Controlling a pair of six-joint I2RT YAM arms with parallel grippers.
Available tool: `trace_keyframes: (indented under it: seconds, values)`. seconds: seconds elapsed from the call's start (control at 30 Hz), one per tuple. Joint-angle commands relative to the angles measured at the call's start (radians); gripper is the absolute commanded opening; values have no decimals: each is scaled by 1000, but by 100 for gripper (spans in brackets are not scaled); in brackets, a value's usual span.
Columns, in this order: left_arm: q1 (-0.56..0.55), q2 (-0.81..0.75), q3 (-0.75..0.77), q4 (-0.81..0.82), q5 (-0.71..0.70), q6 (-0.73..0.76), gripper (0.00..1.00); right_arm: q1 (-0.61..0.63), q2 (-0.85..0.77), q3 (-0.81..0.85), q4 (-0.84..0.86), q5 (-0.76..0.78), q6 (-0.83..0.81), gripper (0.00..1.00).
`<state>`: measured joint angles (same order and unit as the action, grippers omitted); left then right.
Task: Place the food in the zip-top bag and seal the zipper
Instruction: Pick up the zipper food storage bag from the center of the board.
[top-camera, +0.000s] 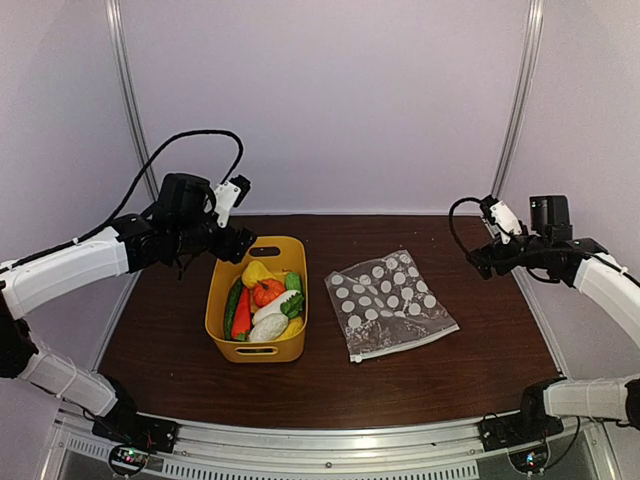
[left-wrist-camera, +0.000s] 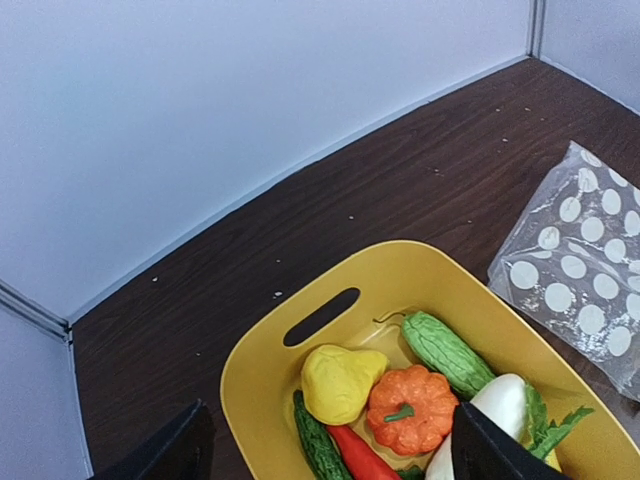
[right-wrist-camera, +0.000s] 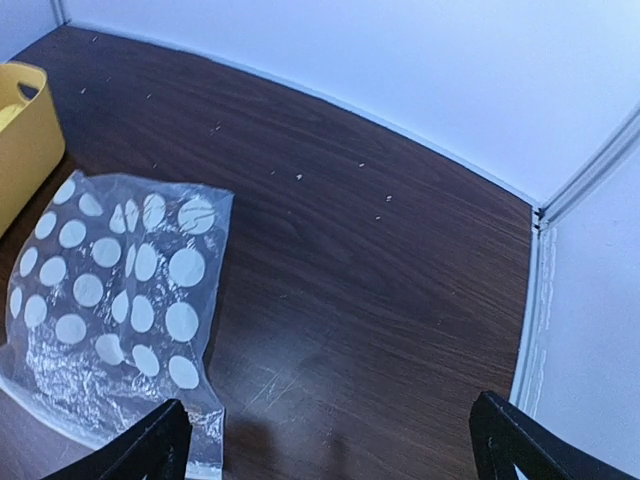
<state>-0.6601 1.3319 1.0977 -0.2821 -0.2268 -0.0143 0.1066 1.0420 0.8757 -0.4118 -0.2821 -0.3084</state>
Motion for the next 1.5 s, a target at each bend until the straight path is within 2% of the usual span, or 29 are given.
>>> trace_keyframes:
  seconds: [0.0, 0.07, 0.13, 0.27, 0.33, 0.4, 0.5, 0.6, 0.63, 0.73, 0.8, 1.27, 1.47]
  values:
    - [1, -1, 17, 31, 251, 47, 79, 11, 28, -24, -90, -187, -219, 100]
    - [-1, -3, 6, 69, 333, 53, 73, 31, 55, -5, -133, -221, -269, 100]
    - [-2, -1, 3, 99, 414, 53, 67, 81, 75, 17, -191, -203, -334, 94]
    - [-13, 18, -7, 159, 584, 49, 54, 248, 77, 6, -214, -80, -442, 85]
    - [-21, 50, 7, 153, 645, 41, 51, 337, 78, -7, -226, -23, -499, 79]
    - [-25, 72, 11, 150, 657, 26, 51, 410, 98, -9, -252, 7, -546, 68]
    - [-25, 76, -6, 156, 612, -6, 56, 485, 169, 15, -317, 27, -598, 53]
    - [-26, 49, -33, 187, 567, -21, 58, 527, 249, 41, -350, 60, -615, 26]
    - [-26, 40, -42, 197, 558, -21, 59, 539, 274, 45, -350, 77, -618, 26]
    - [-26, 17, -60, 215, 517, -22, 63, 573, 300, 27, -300, 117, -631, 49]
    - [-25, 7, -70, 221, 488, -22, 65, 598, 298, 1, -259, 143, -648, 54]
    - [-26, -15, -101, 245, 430, -14, 68, 640, 445, 29, -253, 161, -660, 53]
    - [-25, -13, -102, 248, 426, -5, 69, 640, 502, 47, -243, 165, -645, 47]
